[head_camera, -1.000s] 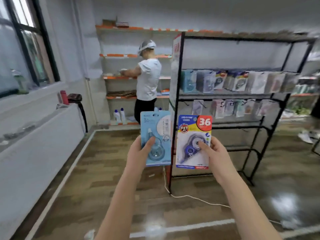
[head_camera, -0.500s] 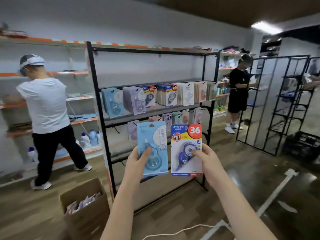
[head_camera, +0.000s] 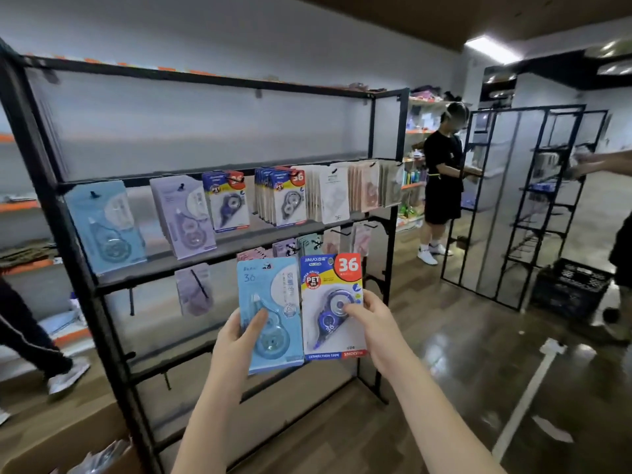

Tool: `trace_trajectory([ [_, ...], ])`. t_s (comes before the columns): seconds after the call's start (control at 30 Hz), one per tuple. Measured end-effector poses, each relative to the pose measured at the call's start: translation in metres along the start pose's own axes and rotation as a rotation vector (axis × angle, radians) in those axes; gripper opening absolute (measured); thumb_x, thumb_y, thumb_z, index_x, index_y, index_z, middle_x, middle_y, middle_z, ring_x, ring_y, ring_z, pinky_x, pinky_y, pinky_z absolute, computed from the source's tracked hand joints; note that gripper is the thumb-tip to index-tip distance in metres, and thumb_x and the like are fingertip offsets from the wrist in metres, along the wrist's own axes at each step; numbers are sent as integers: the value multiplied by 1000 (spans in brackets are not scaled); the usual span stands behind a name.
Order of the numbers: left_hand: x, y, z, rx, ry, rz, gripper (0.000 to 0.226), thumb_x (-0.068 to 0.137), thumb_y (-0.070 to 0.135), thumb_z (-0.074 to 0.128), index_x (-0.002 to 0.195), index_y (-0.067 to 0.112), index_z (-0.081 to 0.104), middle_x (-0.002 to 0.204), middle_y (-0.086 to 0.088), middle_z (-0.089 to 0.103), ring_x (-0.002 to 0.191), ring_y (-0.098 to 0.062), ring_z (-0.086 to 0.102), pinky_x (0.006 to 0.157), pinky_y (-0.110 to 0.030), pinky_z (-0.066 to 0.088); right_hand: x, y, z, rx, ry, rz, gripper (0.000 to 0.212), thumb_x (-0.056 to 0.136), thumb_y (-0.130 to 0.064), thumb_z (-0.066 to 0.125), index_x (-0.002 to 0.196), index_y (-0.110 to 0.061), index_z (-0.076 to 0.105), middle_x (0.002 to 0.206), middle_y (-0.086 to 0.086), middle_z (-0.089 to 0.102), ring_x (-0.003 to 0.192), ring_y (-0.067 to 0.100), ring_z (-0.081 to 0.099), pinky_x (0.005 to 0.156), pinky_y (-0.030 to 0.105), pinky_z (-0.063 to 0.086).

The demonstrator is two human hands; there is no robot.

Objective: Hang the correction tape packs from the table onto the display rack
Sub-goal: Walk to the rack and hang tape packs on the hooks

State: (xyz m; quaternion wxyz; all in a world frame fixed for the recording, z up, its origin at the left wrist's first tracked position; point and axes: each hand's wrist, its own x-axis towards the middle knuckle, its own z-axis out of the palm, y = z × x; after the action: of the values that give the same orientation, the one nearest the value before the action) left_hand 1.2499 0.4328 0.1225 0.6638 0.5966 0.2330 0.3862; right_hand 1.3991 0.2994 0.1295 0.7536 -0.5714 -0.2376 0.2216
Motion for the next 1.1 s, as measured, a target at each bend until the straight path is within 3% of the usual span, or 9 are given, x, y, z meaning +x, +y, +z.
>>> trace_trajectory([
  [0.07, 28, -6, 10, 6, 34, 18, 11, 91, 20, 61, 101, 21, 64, 97, -5, 75, 89, -26, 71, 84, -44, 55, 39, 1, -1, 18, -50, -9, 14, 90, -3, 58, 100, -12, 60, 94, 4, 71, 85, 20, 66, 77, 32, 52],
  [0.23, 91, -2, 36, -26, 130, 52, 11, 91, 19, 60, 102, 20, 62, 95, -4, 75, 83, -22, 72, 69, -31, 60, 136, -6, 9, 65, -178, -61, 12, 89, -6, 62, 98, -14, 61, 94, 3, 71, 82, 16, 66, 73, 27, 54],
  [0.43, 141, 14, 38, 26, 277, 140, 15, 89, 21, 61, 104, 21, 63, 95, 0, 74, 87, -16, 70, 76, -28, 55, 224, -15, 59, 22, -349, -134, 11, 87, -8, 65, 94, -14, 61, 89, 0, 69, 75, 8, 64, 66, 18, 51],
  [0.57, 157, 25, 25, 49, 353, 184, 17, 89, 22, 60, 106, 20, 64, 94, 0, 75, 85, -14, 71, 69, -24, 56, 260, -19, 102, 13, -461, -147, 23, 86, -22, 66, 106, -13, 58, 93, -1, 69, 78, 9, 65, 67, 22, 53],
  [0.7, 164, 34, 12, 70, 388, 225, 32, 77, 33, 63, 107, 23, 64, 97, 1, 75, 90, -17, 71, 78, -31, 54, 285, -24, 139, -73, -457, -206, 44, 78, -42, 67, 112, -15, 58, 102, 1, 68, 91, 17, 64, 80, 32, 53],
  [0.8, 170, 36, 2, 73, 400, 228, 35, 74, 35, 63, 107, 22, 64, 98, -2, 74, 93, -21, 70, 82, -36, 54, 300, -19, 154, -90, -447, -246, 34, 86, -31, 66, 113, -13, 58, 105, 3, 68, 94, 15, 64, 80, 28, 51],
  [0.93, 176, 33, -8, 55, 387, 211, 36, 74, 34, 63, 108, 22, 63, 98, -1, 75, 90, -20, 71, 74, -30, 57, 306, -6, 159, -124, -411, -270, 22, 90, -28, 64, 108, -19, 56, 97, -5, 65, 87, 6, 60, 71, 18, 46],
  [1.1, 179, 27, -19, 49, 390, 169, 38, 73, 33, 63, 109, 20, 63, 100, -5, 74, 93, -25, 71, 83, -40, 54, 308, 9, 165, -209, -373, -306, 21, 89, -29, 64, 106, -19, 57, 98, -3, 67, 93, 18, 63, 81, 34, 49],
])
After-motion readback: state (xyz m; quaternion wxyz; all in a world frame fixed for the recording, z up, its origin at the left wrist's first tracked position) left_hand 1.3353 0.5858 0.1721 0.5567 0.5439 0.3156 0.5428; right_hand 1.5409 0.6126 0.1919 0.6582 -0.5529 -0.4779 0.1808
